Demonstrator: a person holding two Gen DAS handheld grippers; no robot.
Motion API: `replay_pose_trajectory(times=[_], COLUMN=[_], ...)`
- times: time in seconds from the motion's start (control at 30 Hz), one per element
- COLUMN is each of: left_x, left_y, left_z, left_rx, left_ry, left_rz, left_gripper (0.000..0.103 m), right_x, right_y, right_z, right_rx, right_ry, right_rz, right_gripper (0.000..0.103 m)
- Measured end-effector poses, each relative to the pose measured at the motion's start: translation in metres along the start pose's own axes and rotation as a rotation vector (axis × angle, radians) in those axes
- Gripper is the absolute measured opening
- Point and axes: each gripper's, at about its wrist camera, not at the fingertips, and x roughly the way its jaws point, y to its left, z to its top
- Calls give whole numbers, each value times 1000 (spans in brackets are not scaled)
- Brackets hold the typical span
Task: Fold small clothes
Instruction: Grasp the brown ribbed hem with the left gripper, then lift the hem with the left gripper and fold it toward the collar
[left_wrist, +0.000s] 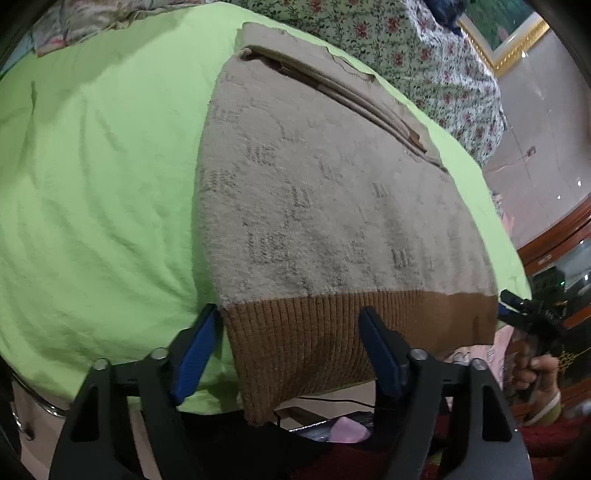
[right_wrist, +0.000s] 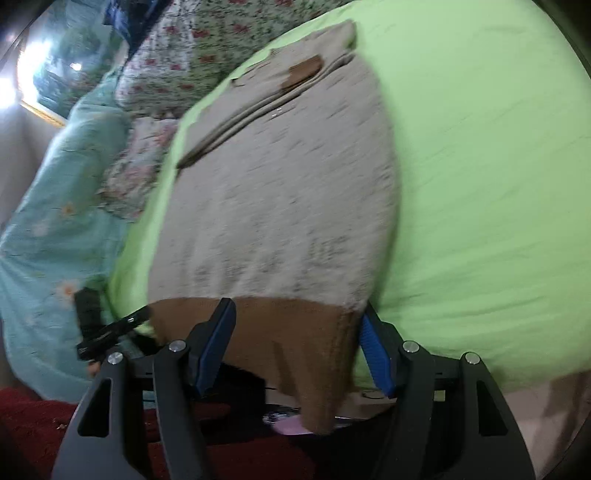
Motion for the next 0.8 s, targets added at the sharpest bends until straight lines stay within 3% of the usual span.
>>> replay_pose_trajectory(times=[0.03,0.13,0.17,0.2,0.23,0.27,0.3,0.33,0.63,0.8], left_x=[-2,4,5,6,7,8,10,11,-18,-50], left_y=[3,5,4,1,-3,-4,-4,-2,2,-4], left_z=[0,6,8,10,10,11,11,11,13,40], left_rx=[-2,10,20,33,47,53,51,45,9,-1], left_ry=[3,20,24,25,26,29,36,39,-52,-156], left_rz=[-16,-49,-52,-53,-52,-48,-47,-51,-100,-151], left_gripper=[64,63,61,57,41,16,6,9,8,7], right_x=[-2,-4,-3,-2,-1,0,1,2,-22,-31], right_y=[-2,-7,-8,-9,-11,-13,-13,-13,-16,-16], right_z=[-2,-7,-7,-7,-8,-9,-9,-9,-6,8], right_rx=[1,-6,-4,4,15,24,20,13,17,57], right_ry=[-7,-23,-27,-31,-32,-30,-25,-24,-85,-136], right_rz=[19,56,56,54,55,54,42,30,138,205], right_gripper=[66,63,59,48,37,30,15,10,9,9])
